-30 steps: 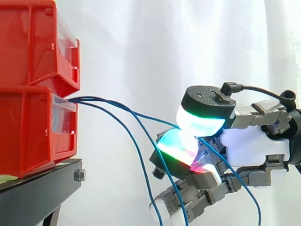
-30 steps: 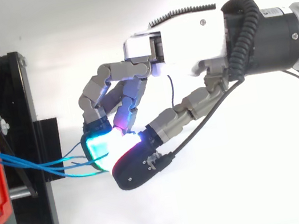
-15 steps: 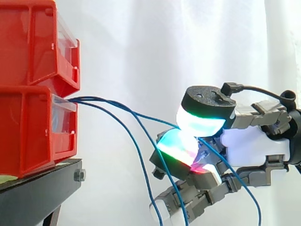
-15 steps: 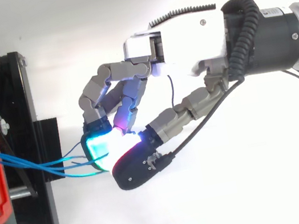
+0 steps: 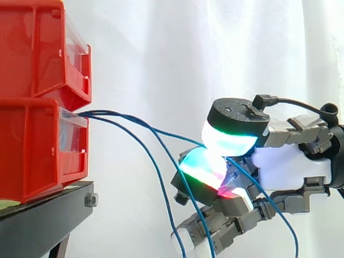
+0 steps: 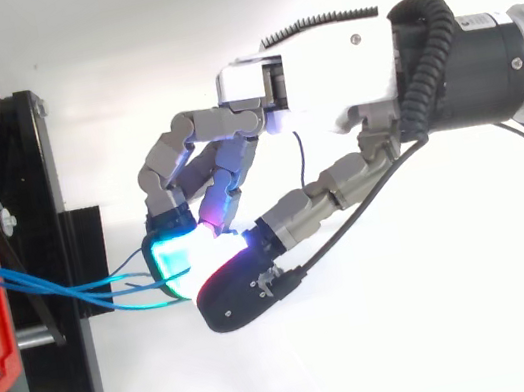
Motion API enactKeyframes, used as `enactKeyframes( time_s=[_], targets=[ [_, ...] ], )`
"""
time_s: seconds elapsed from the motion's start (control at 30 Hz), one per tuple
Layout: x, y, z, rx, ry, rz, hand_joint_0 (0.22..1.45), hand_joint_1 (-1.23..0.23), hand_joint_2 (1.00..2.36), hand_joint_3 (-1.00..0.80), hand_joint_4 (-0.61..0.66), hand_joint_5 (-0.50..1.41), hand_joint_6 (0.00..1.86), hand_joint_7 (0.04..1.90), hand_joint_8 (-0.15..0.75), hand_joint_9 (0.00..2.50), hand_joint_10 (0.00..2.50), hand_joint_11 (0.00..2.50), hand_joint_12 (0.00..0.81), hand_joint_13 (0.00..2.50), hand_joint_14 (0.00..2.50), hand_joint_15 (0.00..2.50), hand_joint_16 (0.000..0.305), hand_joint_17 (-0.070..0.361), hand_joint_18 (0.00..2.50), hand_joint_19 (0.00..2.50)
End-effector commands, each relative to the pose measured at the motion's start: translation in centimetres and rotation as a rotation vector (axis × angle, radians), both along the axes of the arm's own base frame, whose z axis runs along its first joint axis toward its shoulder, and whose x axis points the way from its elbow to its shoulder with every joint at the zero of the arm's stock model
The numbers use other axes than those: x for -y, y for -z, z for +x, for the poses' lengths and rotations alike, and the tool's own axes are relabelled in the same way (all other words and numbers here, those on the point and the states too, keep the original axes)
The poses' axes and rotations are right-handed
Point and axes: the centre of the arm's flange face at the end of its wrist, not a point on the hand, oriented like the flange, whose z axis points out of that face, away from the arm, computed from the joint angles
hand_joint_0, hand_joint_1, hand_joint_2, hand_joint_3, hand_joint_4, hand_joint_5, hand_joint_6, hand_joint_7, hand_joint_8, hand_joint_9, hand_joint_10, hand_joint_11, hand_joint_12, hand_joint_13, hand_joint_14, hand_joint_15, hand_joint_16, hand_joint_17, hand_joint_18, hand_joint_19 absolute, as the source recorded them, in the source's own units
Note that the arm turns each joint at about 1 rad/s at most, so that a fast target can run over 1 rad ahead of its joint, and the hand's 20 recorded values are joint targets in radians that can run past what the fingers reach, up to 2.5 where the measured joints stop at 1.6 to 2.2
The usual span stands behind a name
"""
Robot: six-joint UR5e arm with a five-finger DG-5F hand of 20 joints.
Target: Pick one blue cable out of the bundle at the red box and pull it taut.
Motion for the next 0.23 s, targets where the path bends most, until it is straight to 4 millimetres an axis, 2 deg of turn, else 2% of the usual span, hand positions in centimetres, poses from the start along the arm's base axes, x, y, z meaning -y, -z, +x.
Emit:
enactKeyframes(
  time_s=[0.0,0.2],
  targets=[
    [0.0,0.0,0.0,0.0,0.0,0.0,0.63,-0.83,1.01,-0.01,0.05,-0.11,0.94,1.1,0.437,1.02,0.01,1.0,0.482,0.58,0.01,0.21,0.062,0.14,0.52,0.22],
    [0.0,0.0,0.0,0.0,0.0,0.0,0.63,-0.83,1.01,-0.01,0.05,-0.11,0.94,1.1,0.439,1.02,0.01,0.99,0.481,0.58,0.01,0.22,0.062,0.139,0.53,0.23]
  ],
)
